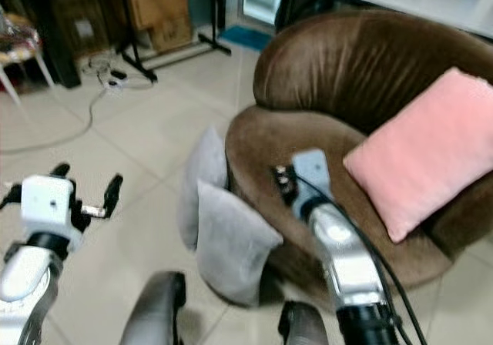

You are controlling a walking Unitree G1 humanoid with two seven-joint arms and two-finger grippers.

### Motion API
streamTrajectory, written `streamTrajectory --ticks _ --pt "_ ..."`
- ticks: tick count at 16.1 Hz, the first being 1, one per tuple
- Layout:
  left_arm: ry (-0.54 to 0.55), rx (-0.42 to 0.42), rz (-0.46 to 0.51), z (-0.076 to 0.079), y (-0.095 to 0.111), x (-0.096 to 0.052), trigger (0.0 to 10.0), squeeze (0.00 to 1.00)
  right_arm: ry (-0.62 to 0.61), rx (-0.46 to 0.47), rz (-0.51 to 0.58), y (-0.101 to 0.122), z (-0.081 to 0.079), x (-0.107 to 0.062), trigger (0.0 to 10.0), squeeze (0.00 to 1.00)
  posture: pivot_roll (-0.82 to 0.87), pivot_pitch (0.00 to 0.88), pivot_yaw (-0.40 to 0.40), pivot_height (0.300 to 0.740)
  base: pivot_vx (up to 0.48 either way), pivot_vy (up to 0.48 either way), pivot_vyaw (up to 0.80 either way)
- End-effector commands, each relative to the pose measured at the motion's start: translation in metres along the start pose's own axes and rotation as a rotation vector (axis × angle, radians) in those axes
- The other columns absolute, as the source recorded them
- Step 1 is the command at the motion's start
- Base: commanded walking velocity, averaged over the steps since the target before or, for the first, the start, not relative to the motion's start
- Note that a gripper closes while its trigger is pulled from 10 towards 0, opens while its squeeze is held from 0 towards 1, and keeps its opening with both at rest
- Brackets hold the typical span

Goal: Move the pillow to the sofa from floor

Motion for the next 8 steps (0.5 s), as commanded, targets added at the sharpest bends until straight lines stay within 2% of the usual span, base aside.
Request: streamTrajectory --ticks 1,4,7,8 --pt "-0.01 -0.01 0.007 0.0026 0.0025 0.001 10.0 0.0 0.016 0.003 0.023 0.0049 -0.0002 -0.0006 10.0 0.0 0.14 0.0 -0.058 0.576 0.322 0.0 0.0" --pt "-0.007 -0.012 0.006 0.0028 0.0021 0.0007 10.0 0.0 0.004 -0.043 0.014 0.0025 -0.0006 -0.002 10.0 0.0 0.14 0.0 -0.062 0.576 0.328 0.0 0.0" --pt "-0.006 -0.009 0.005 0.0034 0.0019 0.0011 10.0 0.0 0.01 -0.074 0.01 -0.0019 -0.0048 -0.0053 10.0 0.0 0.14 0.0 -0.065 0.576 0.318 0.0 0.74" --pt "-0.003 -0.003 0.003 0.0034 0.0013 0.0011 10.0 0.0 0.009 -0.056 0.01 -0.0032 -0.0058 -0.006 10.0 0.0 0.14 0.0 -0.065 0.576 0.0 0.0 0.0"
Point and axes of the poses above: a point about 5 cm out from each wrist's last joint towards the gripper, its own x axis pointing out of the wrist towards the gripper, its own y axis along the axis of the wrist's last joint, z = x × y, the point moved 4 cm from there along x, pointing out of the wrist towards the gripper, and after that the axes turned 14 degrees about x, right-handed, at the moved point
